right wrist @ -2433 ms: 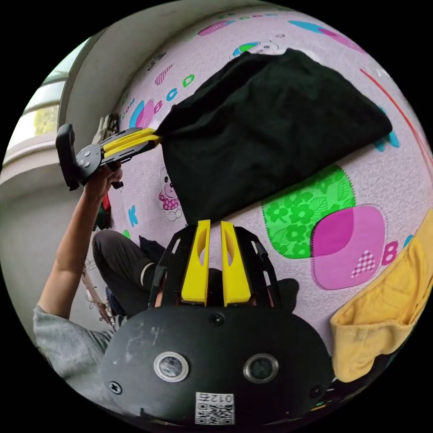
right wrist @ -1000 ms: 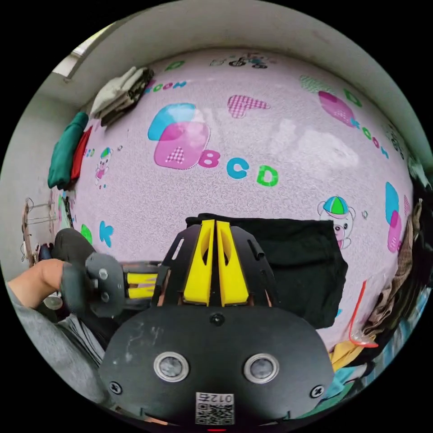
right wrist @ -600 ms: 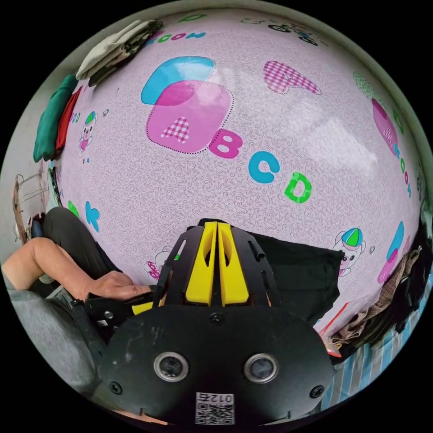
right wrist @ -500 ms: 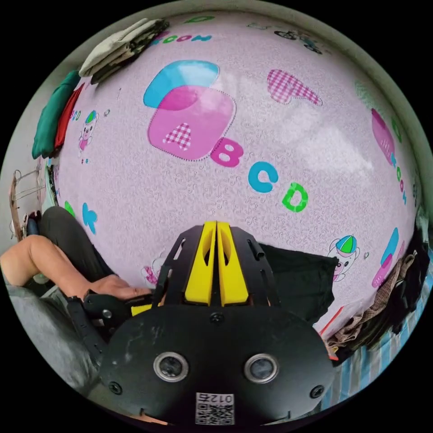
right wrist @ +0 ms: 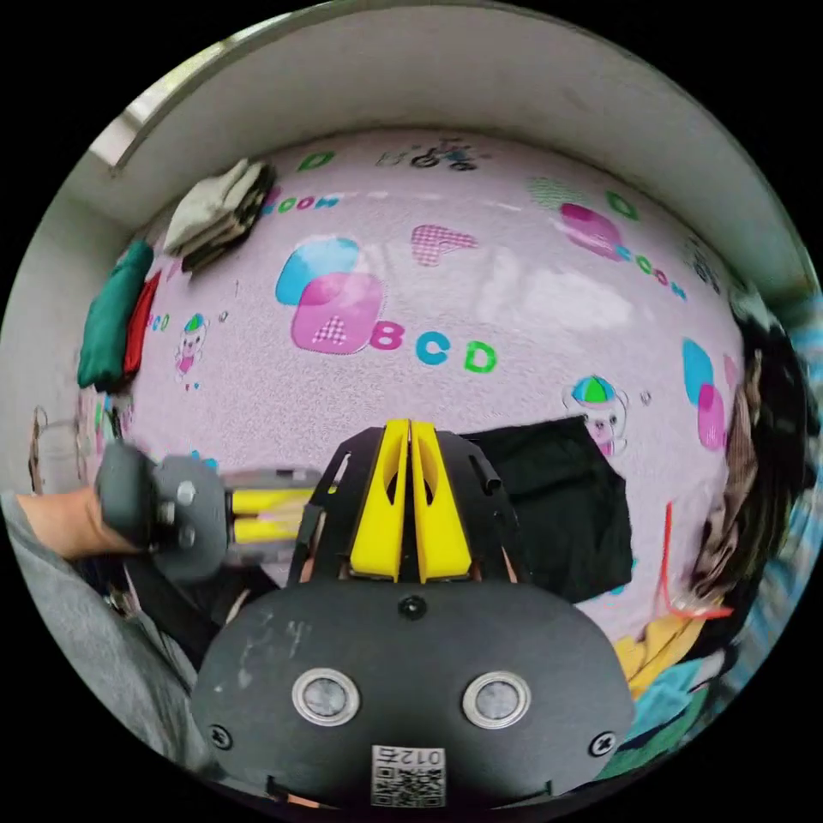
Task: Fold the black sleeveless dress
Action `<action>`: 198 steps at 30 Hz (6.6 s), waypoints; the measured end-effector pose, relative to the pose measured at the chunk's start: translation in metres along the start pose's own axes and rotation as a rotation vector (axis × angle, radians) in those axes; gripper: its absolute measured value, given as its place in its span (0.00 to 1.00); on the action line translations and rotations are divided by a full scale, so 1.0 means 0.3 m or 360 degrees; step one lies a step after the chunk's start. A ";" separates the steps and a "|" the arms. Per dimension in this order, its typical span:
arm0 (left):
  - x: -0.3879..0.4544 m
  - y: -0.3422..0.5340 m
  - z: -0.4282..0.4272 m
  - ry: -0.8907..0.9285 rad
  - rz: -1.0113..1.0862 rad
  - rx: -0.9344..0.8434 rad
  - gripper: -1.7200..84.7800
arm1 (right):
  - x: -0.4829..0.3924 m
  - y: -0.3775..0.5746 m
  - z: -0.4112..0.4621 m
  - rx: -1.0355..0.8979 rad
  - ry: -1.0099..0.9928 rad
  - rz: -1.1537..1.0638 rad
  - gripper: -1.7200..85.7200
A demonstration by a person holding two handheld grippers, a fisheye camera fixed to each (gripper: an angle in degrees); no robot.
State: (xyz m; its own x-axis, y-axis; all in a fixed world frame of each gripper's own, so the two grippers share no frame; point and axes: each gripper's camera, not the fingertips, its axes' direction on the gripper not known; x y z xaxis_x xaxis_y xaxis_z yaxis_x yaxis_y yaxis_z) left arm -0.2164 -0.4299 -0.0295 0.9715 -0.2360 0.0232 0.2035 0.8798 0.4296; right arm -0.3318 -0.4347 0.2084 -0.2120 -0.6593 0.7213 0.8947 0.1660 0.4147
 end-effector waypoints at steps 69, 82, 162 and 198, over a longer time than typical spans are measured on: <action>-0.446 -0.215 0.607 0.0652 -0.0012 -0.0312 0.02 | 0.135 0.311 0.052 0.0140 0.0469 0.0415 0.09; -0.412 -0.238 0.656 0.0648 0.0009 -0.0331 0.02 | 0.178 0.185 0.073 0.0183 0.0507 0.0356 0.01; -0.380 0.017 0.636 0.0845 -0.0362 -0.0093 0.08 | -0.341 0.823 0.306 0.0355 0.0200 -0.0022 0.07; -0.586 0.468 0.312 0.0939 -0.0682 0.0010 0.04 | 0.677 1.653 0.466 0.0038 -0.1047 0.1348 0.06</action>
State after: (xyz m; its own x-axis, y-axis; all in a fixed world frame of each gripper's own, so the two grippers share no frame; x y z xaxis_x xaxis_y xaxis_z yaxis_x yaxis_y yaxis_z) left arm -0.3700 -0.3037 0.1112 0.7110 -0.2959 -0.6379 0.5816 0.7574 0.2969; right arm 0.0136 -0.3838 0.6383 0.2976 0.2005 0.9334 0.8435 0.4027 -0.3554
